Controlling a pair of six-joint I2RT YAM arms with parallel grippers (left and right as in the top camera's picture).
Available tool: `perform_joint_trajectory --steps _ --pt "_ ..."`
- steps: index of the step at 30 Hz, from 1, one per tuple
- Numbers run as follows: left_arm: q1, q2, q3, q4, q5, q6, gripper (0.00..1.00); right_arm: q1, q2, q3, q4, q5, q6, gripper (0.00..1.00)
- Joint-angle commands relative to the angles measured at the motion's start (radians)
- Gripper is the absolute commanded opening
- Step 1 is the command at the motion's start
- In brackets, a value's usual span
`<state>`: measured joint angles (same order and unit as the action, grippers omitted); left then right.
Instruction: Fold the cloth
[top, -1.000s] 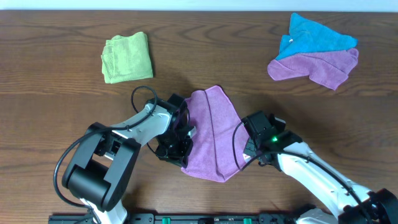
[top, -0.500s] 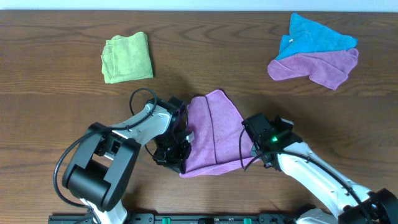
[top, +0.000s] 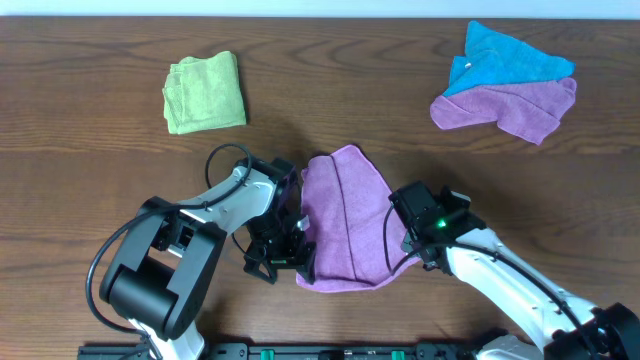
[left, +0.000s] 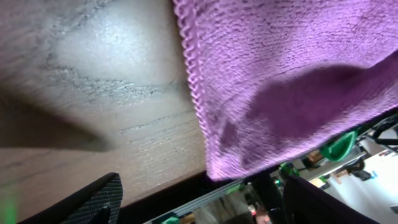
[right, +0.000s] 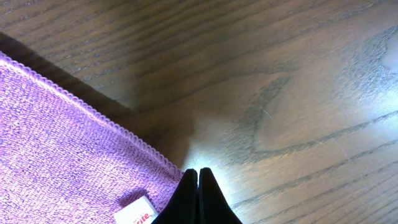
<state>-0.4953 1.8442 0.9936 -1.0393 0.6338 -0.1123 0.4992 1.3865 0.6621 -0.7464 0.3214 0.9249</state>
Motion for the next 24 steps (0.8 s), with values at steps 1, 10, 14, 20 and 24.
perform_joint_trajectory --steps 1,10,14,20,24 --pt "-0.015 0.01 -0.003 0.0 0.047 -0.025 0.82 -0.002 0.001 0.011 0.004 0.004 0.014 0.01" --pt "-0.196 0.01 -0.003 0.084 0.063 -0.131 0.75 -0.002 0.001 0.011 0.019 0.005 0.013 0.01" --pt "-0.24 0.01 -0.003 0.11 -0.073 -0.187 0.66 -0.002 0.001 0.011 0.021 0.005 0.013 0.01" --pt "-0.243 0.01 -0.003 0.208 -0.182 -0.259 0.1 -0.002 0.001 0.011 0.021 0.005 0.012 0.01" --pt "-0.237 0.009 -0.003 0.243 -0.216 -0.313 0.11 -0.002 0.001 0.011 0.022 0.071 0.005 0.01"
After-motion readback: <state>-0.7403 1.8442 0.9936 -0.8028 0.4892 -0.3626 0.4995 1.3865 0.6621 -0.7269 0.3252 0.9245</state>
